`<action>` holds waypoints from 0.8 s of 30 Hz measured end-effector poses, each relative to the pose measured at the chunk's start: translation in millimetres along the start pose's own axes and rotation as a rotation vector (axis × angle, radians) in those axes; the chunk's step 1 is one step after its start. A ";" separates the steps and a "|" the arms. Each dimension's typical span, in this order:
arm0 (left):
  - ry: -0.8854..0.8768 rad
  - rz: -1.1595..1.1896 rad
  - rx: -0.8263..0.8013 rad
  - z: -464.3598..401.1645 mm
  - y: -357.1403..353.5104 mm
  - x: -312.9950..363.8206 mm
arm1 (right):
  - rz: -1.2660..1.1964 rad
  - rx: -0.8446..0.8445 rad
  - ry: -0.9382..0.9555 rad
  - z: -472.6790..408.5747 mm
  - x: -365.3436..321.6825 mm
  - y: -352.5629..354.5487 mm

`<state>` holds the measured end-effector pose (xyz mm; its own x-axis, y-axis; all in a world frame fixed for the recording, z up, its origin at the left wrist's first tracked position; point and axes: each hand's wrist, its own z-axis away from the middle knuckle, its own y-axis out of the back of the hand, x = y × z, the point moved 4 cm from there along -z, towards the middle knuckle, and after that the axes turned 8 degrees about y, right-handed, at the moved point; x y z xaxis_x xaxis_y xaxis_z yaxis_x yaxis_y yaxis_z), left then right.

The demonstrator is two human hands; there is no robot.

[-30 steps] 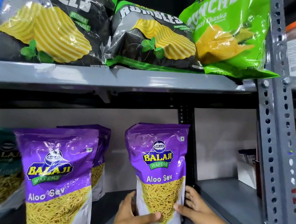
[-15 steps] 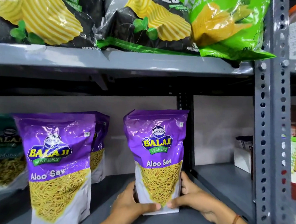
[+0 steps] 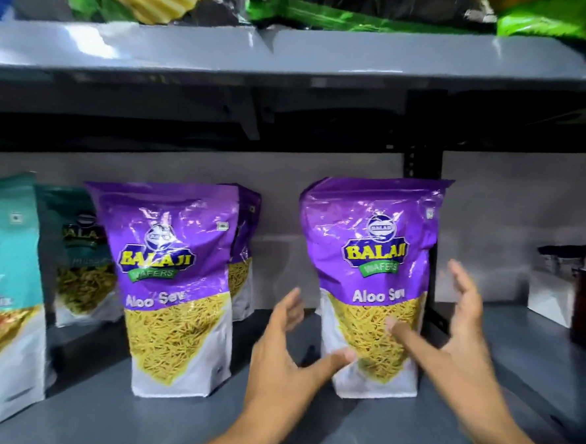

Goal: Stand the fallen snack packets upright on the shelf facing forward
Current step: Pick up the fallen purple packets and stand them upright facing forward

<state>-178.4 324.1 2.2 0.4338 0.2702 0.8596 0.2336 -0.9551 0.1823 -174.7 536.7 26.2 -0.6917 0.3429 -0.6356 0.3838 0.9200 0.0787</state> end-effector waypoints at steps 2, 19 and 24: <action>-0.174 0.003 0.080 3.9 17.6 21.4 | 0.150 0.111 0.242 3.2 -36.2 -1.3; 0.250 0.041 -0.189 -38.4 196.5 -104.8 | 0.027 -0.660 -0.174 52.2 -25.6 -243.4; 0.261 0.057 -0.187 -38.6 202.8 -109.1 | 0.053 -0.662 -0.312 52.8 -22.8 -242.9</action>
<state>-211.9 96.2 -36.2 0.1979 0.1987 0.9599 0.0415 -0.9801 0.1943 -219.9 295.4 -18.9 -0.4384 0.4106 -0.7995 -0.1068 0.8594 0.5000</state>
